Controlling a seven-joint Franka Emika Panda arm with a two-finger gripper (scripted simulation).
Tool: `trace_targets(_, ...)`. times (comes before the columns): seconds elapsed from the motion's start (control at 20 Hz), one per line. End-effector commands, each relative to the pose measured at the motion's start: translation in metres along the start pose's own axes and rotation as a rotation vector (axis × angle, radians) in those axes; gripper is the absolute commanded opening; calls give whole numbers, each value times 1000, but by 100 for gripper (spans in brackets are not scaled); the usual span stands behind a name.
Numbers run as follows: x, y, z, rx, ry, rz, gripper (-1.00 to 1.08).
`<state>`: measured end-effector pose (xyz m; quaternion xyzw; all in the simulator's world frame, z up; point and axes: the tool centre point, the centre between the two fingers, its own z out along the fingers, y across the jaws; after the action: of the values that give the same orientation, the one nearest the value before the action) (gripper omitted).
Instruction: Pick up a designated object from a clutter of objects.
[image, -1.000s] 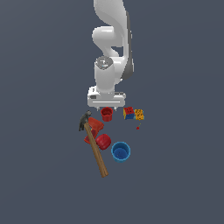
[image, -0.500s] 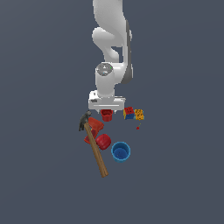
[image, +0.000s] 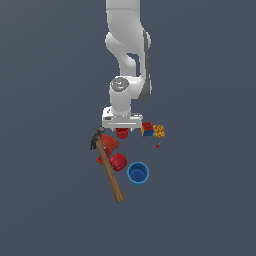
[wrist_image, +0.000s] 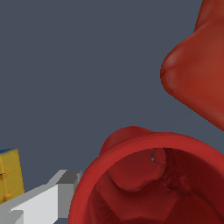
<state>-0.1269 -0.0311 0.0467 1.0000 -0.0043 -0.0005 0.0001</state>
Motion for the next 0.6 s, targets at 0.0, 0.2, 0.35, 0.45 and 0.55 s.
trace_targets(0.0, 1, 0, 0, 0, 1, 0, 100)
trace_targets(0.2, 1, 0, -1, 0, 1, 0, -100)
trace_targets(0.35, 1, 0, -1, 0, 1, 0, -100)
trace_targets(0.45, 1, 0, -1, 0, 1, 0, -100)
trace_targets(0.55, 1, 0, -1, 0, 1, 0, -100)
